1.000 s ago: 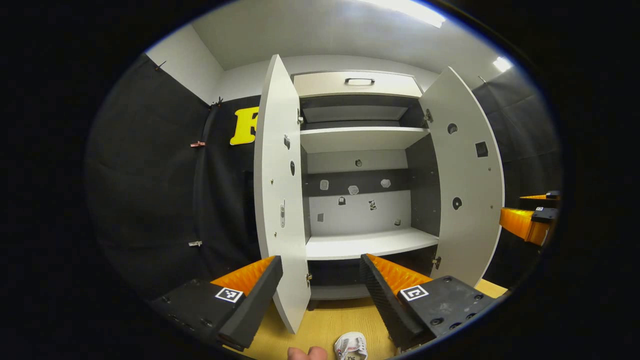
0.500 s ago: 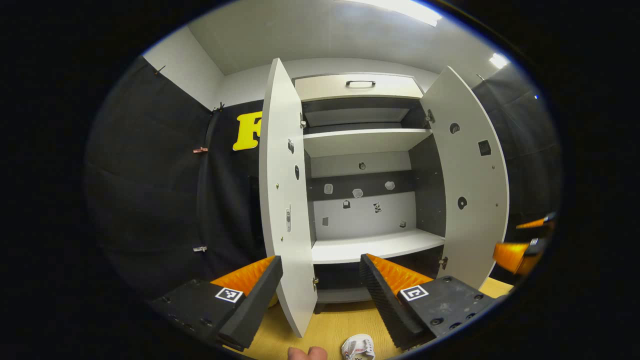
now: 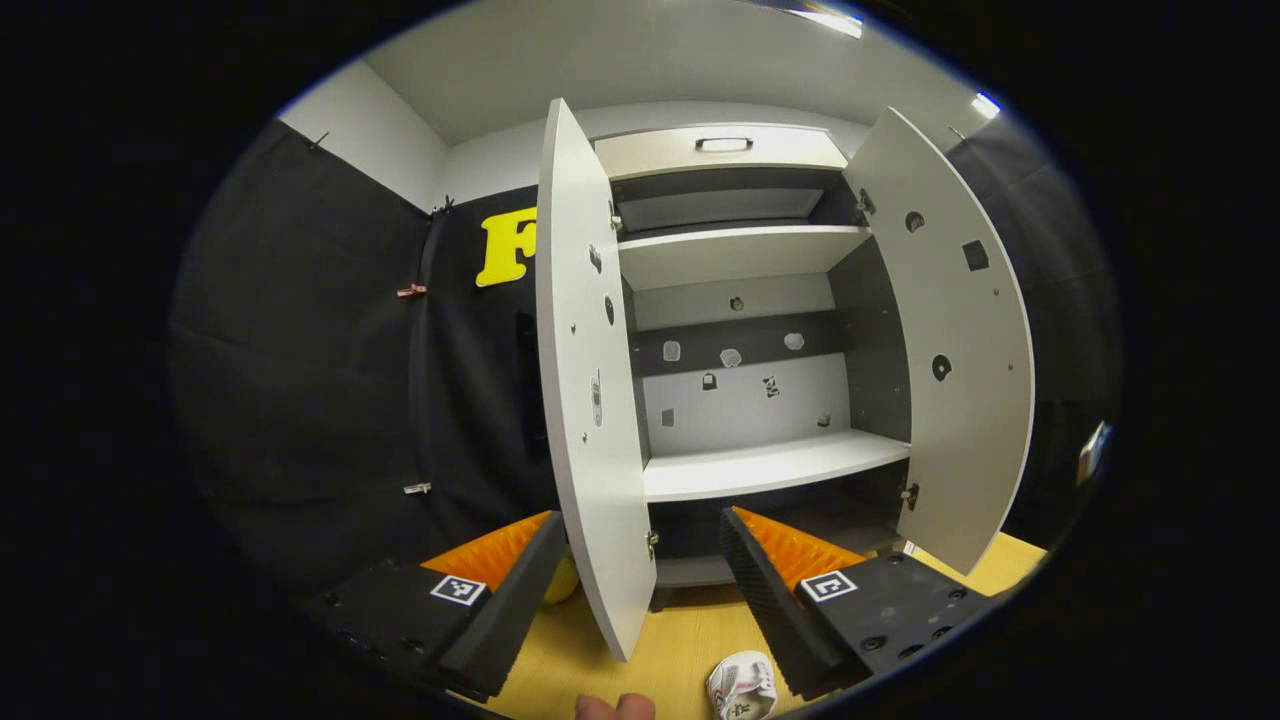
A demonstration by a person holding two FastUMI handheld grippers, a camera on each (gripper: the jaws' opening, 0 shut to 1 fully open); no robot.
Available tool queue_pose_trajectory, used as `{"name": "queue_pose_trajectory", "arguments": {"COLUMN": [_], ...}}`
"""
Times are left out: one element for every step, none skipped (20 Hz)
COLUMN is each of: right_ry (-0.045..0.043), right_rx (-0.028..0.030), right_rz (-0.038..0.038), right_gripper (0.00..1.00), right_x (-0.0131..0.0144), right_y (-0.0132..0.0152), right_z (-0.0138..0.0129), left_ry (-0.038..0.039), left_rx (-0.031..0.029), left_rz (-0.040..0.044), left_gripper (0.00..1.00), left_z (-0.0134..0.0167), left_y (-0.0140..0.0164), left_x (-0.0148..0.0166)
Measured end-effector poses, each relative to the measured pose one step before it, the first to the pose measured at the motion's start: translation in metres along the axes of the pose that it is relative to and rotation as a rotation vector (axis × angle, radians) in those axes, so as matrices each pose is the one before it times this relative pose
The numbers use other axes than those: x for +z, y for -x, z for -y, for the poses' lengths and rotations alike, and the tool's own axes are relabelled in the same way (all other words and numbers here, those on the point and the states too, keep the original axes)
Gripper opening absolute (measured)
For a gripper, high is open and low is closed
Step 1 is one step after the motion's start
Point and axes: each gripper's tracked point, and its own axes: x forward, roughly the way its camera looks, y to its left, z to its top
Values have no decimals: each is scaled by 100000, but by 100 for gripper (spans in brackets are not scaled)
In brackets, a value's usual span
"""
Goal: Grab one shoe with the right hand and put it into the shoe cabinet, grab the other shoe with the left hand and put it into the shoe cabinet; then close the right door with the right hand and the left door with the left hand.
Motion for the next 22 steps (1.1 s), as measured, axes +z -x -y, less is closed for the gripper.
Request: {"name": "queue_pose_trajectory", "arguments": {"right_ry": [-1827, -1300, -1294, -1164, -554, 139, -295, -931, -564, -680, -293, -146, 450, 1433, 616, 410, 149, -623, -345, 1351, 2743, 1190], "right_rx": [-66, -466, -631, -557, -604, -1077, -1528, -1958, -2177, -1553, -1721, -1164, -1431, -1321, -1702, -1179, -566, -81, 45, 20, -746, 806], "right_rz": [-3042, -2287, -2104, -1919, -1548, -1285, -1625, -1249, -1264, -659, -275, 426, 1245, 1355, 1685, 1150, 124, 503, 2608, 1178, 2695, 1648], "right_gripper": [99, 99, 98, 91, 87, 86, 86, 86, 86, 86, 78, 65, 63, 55, 43, 41, 37, 35, 29, 23, 21, 22], "right_x": [-1469, -1205, -1057, -968, -944, -747, -834, -641, -577, -439, -34, 21, 253, 230, 302, 290, -88, 80, 809, -8, 428, 39], "right_y": [-950, -781, -932, -991, -934, -1049, -1137, -1138, -1149, -1057, -555, -862, -772, -727, -706, -717, -757, -718, -562, -1270, 40, -412], "right_z": [-23, 78, 0, 7, -104, -11, 159, 207, 275, 191, 159, -91, 79, 91, 209, 134, -33, -162, 4, -8, -86, -143], "left_ry": [-475, -507, -450, -428, -385, -377, -375, -431, -326, -284, -214, -180, -118, -119, -97, -121, -235, -312, -299, -384, -517, -616], "left_rx": [335, 347, 343, 170, 310, 139, 261, 432, 313, 359, 280, 284, 288, 152, 163, 228, 323, 471, 309, 188, 212, 297], "left_rz": [-664, -578, -687, -1033, -1057, -963, -726, -636, -580, -494, -514, -421, -413, -584, -795, -899, -716, -617, -288, -199, -60, -125], "left_gripper": [98, 98, 98, 97, 96, 96, 96, 96, 96, 96, 96, 96, 96, 96, 96, 96, 96, 96, 96, 96, 96, 96], "left_z": [-195, -110, -114, -68, -135, -36, -119, -203, -236, -147, -208, -165, -197, -58, -14, -224, -187, -189, -151, -57, -102, -139], "left_y": [144, 112, 153, 123, 115, 197, 107, 61, 118, 52, -33, -19, -100, -91, -149, -15, -124, -88, -167, -74, -127, -61], "left_x": [-418, -422, -412, -600, -473, -487, -379, -385, -254, -341, -233, -362, -205, -354, -323, -451, -298, -373, -129, -146, -58, -220]}}
